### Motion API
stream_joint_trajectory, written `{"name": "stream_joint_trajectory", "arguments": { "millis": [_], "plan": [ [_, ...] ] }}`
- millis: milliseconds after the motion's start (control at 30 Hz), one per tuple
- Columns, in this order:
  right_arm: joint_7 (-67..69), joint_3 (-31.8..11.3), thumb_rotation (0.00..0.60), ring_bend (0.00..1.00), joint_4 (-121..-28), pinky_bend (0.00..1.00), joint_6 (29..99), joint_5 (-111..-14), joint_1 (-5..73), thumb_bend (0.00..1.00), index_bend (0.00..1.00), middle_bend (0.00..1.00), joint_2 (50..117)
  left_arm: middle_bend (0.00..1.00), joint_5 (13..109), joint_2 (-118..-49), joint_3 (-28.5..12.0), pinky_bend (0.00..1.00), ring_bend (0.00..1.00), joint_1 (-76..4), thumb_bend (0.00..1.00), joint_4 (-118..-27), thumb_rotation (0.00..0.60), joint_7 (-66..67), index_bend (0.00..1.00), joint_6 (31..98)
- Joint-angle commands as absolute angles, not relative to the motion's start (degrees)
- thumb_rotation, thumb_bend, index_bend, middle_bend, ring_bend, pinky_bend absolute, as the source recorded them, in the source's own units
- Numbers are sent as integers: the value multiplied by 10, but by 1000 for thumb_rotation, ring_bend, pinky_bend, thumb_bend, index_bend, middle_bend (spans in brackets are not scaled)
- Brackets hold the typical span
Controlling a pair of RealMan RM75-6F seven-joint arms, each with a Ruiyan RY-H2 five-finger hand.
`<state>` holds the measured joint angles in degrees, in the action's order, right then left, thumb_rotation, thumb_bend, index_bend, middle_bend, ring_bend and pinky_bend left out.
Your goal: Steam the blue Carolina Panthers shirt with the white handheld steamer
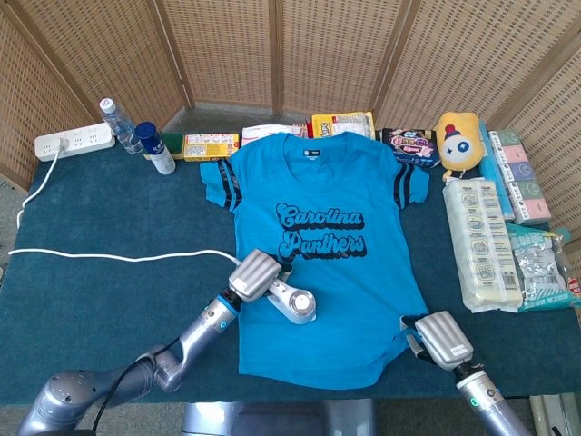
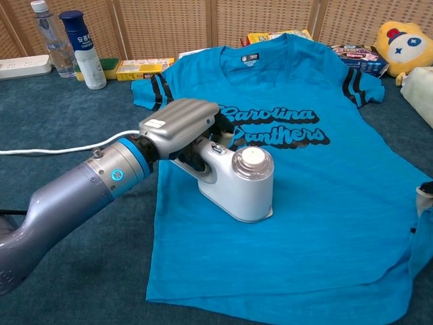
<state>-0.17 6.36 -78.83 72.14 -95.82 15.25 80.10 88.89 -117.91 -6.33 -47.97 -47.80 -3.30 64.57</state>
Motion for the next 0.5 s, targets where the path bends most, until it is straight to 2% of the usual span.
{"name": "stream_joint_trajectory", "arguments": {
  "millis": [33, 267, 500],
  "plan": [
    [-3, 63, 600, 686, -789, 824, 721, -958, 153, 605, 627, 614, 801, 766, 886, -1177, -68, 774, 693, -479, 327, -467, 600, -37, 799, 649],
    [-4, 63, 600, 689, -790, 826, 720, -957, 153, 606, 628, 615, 800, 766, 881, -1175, -73, 774, 693, -479, 327, -453, 600, -46, 799, 650],
    [-5, 64, 600, 690, -791, 827, 721, -957, 152, 606, 629, 615, 800, 766, 893, -1183, -57, 774, 693, -476, 326, -462, 600, -52, 799, 655]
  ]
}}
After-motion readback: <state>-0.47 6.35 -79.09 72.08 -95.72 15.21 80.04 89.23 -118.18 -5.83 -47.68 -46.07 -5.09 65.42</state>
